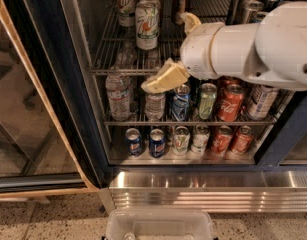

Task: Pick orange can from top shelf of fridge

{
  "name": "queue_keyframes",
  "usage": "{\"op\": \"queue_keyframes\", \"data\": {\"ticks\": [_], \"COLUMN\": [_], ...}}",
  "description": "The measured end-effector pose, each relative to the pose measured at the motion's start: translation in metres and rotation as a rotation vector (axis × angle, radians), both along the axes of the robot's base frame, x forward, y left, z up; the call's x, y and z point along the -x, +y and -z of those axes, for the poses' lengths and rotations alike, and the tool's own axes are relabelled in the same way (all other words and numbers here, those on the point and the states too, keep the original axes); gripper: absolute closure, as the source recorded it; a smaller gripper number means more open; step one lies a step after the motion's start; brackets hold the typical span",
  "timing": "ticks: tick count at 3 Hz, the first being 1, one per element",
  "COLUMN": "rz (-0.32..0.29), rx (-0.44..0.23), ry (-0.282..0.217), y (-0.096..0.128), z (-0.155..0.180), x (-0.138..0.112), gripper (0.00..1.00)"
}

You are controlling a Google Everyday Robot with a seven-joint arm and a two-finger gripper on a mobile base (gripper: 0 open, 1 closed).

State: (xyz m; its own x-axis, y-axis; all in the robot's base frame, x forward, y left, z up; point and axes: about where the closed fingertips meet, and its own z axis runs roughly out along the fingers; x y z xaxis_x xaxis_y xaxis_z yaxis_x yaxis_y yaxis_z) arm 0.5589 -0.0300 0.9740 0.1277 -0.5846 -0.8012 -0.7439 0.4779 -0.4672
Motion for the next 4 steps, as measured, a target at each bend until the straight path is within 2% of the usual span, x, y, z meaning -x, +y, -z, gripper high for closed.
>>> {"op": "queue_keyframes", "data": {"ticks": [1,2,3,4], "rz": [0.055,0.053,0.076,0.134], "rx": [-0.024,-0.025,-0.081,-0.211], "ry": [-0.065,-0.066,-0.105,-0.159], "y": [-0.003,-0.002,0.003,0.004], "z": [-0.018,-0.018,-0.018,-0.012], "x": [-0.013,-0.013,-0.020,-0.042], "gripper": [0.00,0.00,0.00,0.00]}}
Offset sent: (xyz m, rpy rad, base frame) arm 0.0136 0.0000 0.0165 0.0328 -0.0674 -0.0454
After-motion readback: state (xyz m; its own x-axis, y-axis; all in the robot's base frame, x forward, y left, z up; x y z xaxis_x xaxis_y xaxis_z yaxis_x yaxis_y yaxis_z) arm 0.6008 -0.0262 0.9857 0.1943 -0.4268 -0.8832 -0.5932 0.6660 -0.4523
